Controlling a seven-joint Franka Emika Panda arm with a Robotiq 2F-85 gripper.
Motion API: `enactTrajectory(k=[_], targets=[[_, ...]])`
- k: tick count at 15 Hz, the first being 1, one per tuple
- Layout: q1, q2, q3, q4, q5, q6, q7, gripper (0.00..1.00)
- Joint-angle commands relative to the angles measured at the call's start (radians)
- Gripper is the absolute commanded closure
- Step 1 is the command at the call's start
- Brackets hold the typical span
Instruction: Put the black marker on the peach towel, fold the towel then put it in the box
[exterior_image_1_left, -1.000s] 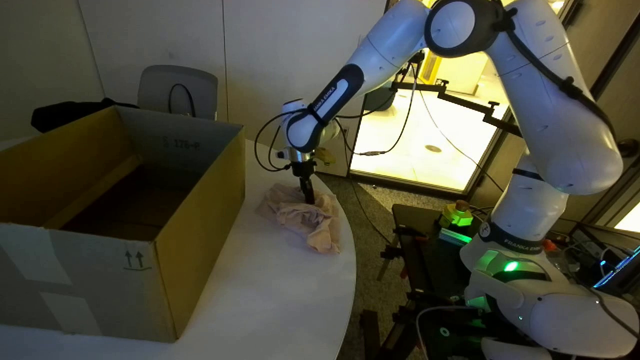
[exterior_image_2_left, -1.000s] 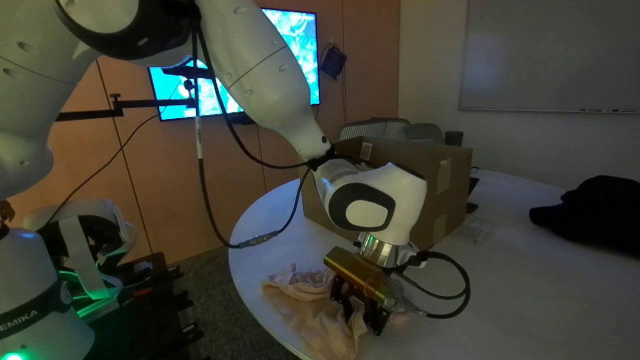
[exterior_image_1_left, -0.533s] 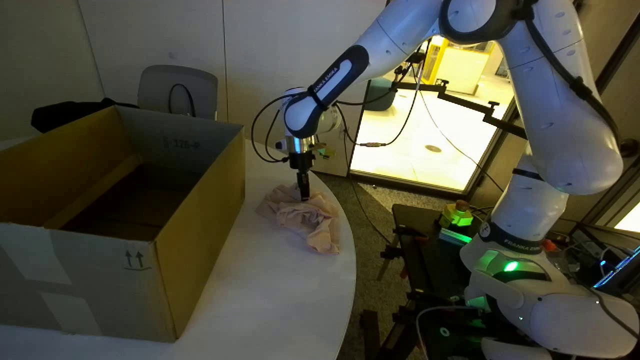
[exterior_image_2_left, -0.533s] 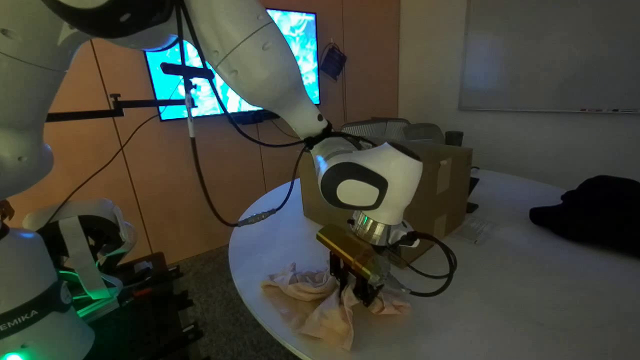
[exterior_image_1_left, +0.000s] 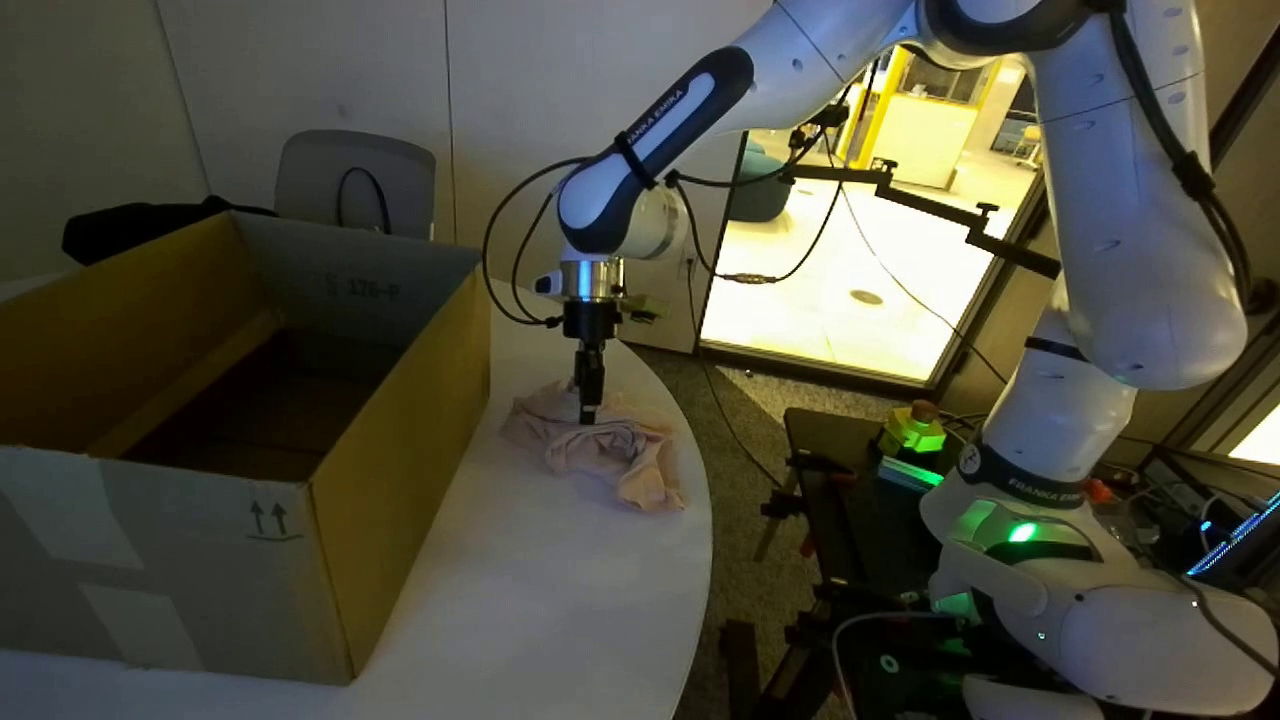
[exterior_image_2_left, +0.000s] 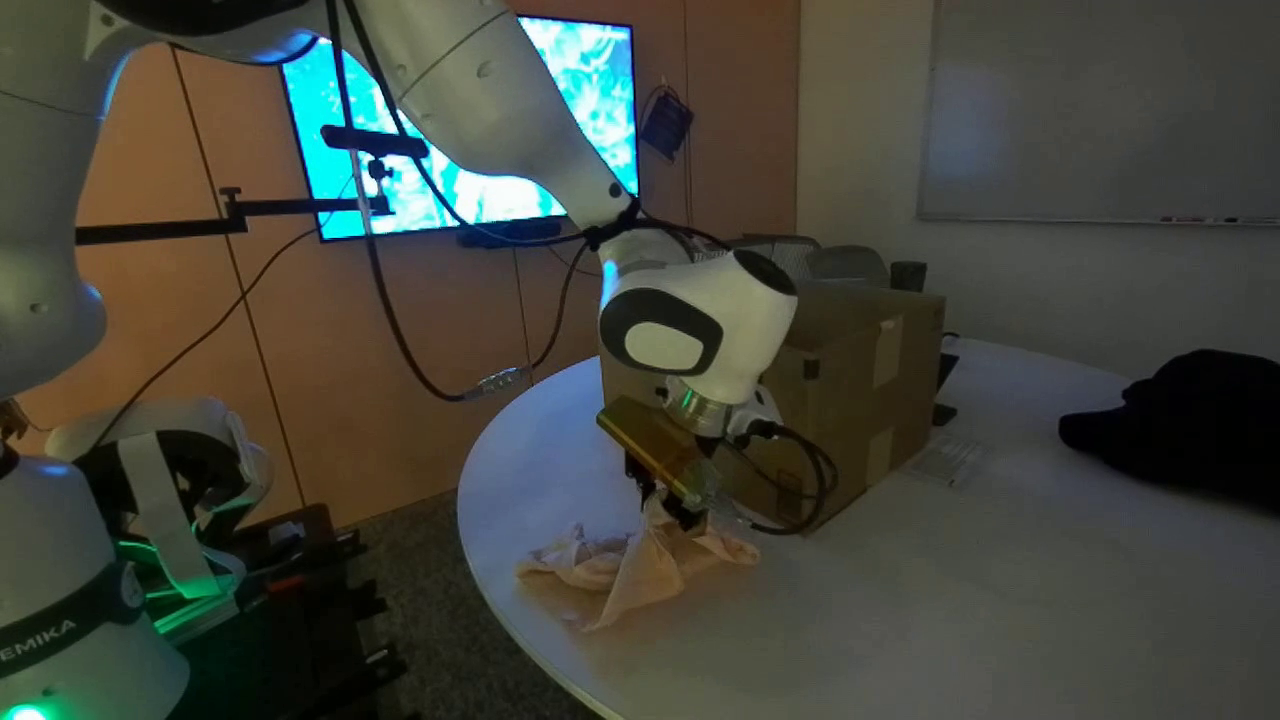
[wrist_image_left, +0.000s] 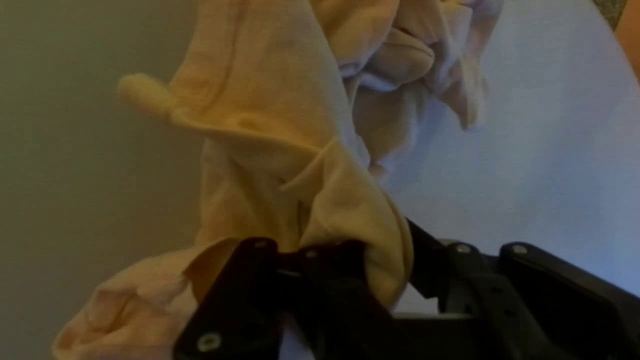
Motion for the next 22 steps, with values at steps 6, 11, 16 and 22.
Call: enactTrajectory(k=[6,11,16,22], targets=[[0.231,-0.039,0.035,-0.222,0.028,0.322,0.179,1.00],[0.292,-0.031,0.069,-0.284,-0.008,0.447,0.336,0.71],[0.283,-0.111,0.126,-0.350,-0.007,0.462,0.404,0.31],[0.289,-0.264,0.150,-0.445,0.008,0.451,0.440,0.00]])
